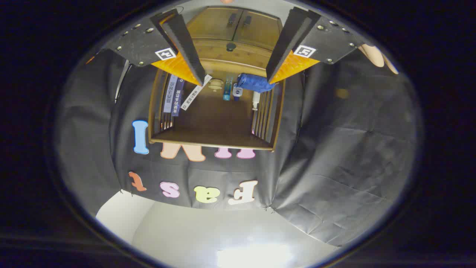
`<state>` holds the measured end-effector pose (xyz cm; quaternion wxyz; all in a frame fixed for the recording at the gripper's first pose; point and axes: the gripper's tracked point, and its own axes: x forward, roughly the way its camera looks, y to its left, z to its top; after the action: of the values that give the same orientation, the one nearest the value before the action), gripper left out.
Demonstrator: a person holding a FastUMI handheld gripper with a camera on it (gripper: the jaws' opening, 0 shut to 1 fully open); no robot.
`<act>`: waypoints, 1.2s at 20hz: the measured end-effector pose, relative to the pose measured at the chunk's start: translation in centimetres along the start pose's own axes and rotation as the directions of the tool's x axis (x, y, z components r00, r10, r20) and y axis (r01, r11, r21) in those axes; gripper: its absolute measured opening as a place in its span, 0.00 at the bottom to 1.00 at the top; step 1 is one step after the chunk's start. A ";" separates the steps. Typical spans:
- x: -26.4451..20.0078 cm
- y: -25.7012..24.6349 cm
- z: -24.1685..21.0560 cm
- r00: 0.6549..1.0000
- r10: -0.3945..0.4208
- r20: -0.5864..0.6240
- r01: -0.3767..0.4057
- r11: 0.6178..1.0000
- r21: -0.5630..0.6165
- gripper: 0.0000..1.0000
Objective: Pull open the drawer, take out the items inside it, and place them on the countertop above the cabinet.
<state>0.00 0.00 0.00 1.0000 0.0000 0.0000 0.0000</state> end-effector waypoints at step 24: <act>1.1 -1.2 -2.2 0.999 -0.037 -0.027 0.036 0.999 -0.034 0.99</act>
<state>1.05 -1.19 -2.20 0.9996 -0.0168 0.0140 -0.0182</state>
